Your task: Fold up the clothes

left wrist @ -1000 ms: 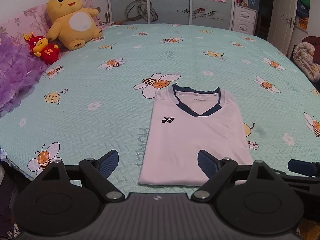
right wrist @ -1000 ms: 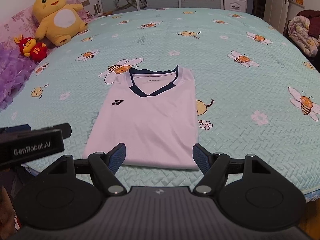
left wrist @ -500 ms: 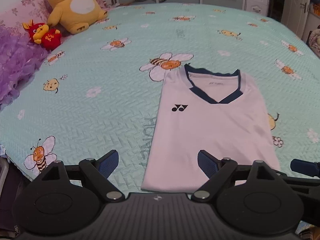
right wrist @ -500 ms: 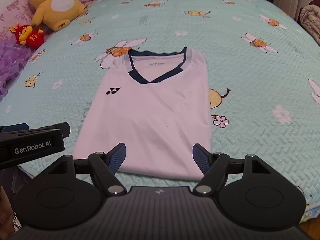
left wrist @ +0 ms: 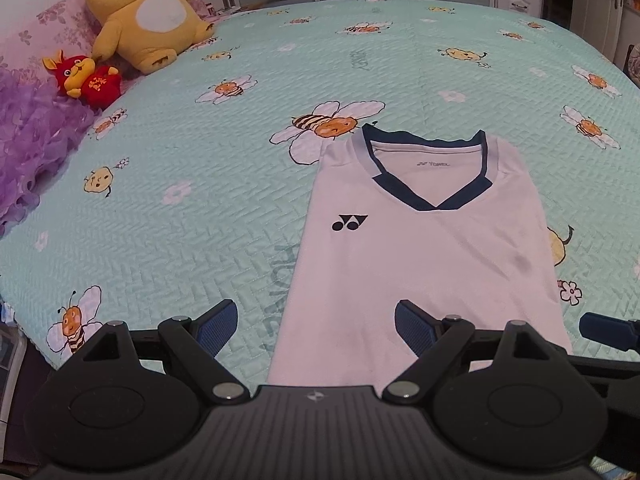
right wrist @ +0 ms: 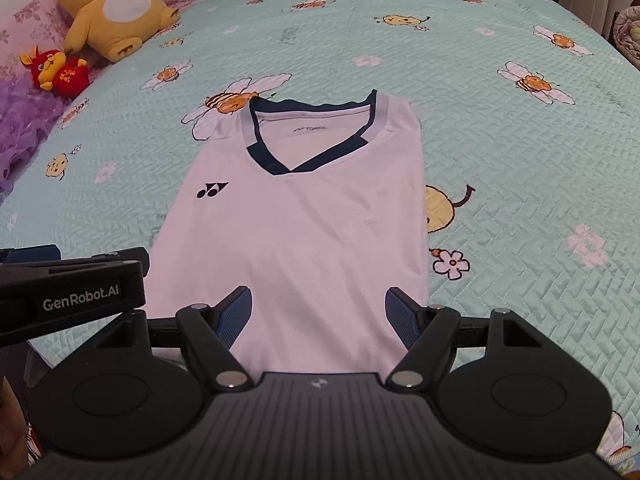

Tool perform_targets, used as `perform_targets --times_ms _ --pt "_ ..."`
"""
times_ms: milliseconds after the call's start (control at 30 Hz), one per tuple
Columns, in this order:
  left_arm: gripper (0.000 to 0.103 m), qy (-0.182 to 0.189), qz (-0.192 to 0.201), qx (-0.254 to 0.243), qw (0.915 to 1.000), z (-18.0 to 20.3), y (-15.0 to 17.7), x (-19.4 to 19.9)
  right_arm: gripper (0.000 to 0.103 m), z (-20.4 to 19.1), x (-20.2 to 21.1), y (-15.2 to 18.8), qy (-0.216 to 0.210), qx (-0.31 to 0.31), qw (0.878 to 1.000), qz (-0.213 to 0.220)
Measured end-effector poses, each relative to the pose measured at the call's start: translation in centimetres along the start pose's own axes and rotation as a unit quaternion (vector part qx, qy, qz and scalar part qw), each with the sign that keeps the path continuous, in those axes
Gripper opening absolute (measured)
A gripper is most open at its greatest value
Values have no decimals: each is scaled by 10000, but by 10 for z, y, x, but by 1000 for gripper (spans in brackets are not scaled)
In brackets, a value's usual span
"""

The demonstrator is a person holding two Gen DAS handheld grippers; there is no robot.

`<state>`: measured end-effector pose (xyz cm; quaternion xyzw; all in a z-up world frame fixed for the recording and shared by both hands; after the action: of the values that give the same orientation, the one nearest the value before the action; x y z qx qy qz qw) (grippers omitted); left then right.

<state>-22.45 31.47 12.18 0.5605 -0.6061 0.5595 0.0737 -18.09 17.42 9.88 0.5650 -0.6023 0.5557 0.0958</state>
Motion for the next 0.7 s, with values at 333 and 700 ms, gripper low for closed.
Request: perform_targets --times_ms 333,700 --pt "89 -97 90 -274 9995 29 -1 7 74 22 -1 5 -167 -203 9996 30" --pt "89 31 464 -826 9955 103 -11 34 74 80 17 14 -163 -704 9969 300"
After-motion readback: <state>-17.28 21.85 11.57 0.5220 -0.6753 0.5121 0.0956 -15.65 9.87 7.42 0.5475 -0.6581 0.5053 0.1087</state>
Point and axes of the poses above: each gripper's, at about its wrist camera, not at the fingertips, and x roughly against the way its jaws point, z to its right, y to its underside, the point moved 3 cm from there along -x, roughly the way its jaws point, and after that the axes turned 14 degrees about -y, right-handed, at the moved point
